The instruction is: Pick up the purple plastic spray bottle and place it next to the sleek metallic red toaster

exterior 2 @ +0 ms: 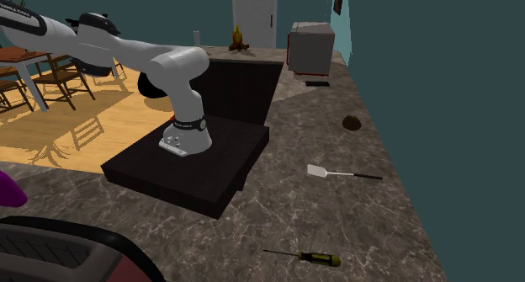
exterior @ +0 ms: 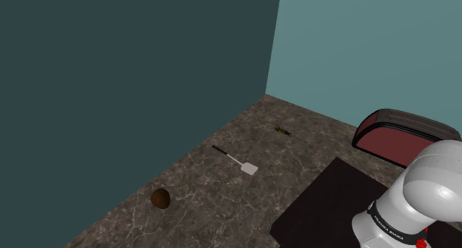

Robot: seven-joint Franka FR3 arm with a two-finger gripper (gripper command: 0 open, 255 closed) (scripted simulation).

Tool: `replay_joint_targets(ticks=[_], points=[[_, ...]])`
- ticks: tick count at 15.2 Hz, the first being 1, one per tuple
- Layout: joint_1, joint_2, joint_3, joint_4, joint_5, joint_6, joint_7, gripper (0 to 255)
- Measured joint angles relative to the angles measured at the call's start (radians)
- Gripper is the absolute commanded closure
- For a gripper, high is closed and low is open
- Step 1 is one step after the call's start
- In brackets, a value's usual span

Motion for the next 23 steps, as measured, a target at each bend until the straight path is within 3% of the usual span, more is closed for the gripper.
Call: replay_joint_targets(ticks=[23], points=[[-0.074, -0.137, -0.188, -0.139, -0.171, 0.138, -0.009, 255]])
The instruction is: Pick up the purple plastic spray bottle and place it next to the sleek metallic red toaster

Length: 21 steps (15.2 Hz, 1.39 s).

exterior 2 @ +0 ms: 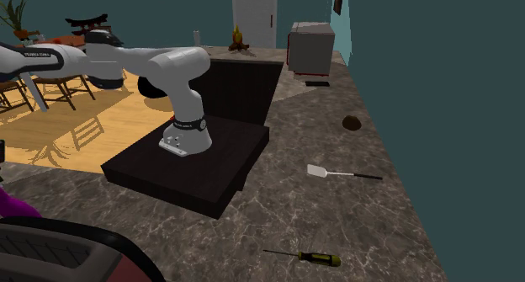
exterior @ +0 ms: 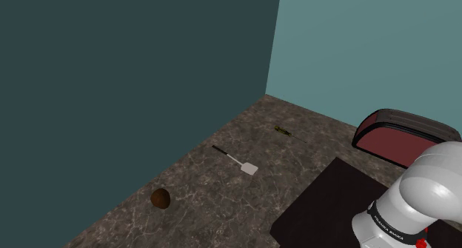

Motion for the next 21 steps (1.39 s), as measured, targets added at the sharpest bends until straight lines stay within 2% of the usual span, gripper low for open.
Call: replay_joint_targets(ticks=[7, 8, 14, 18, 21], points=[[-0.006, -0.01, -0.016, -0.009, -0.015, 0.011, 0.0, 255], [-0.006, -0.01, -0.016, -0.009, -0.015, 0.011, 0.0, 0], [-0.006, -0.01, -0.016, -0.009, -0.015, 0.011, 0.0, 0], [0.01, 0.028, 0.047, 0.024, 0.041, -0.033, -0.002, 0], [0.012, 0.038, 0.064, 0.035, 0.055, -0.046, -0.006, 0]])
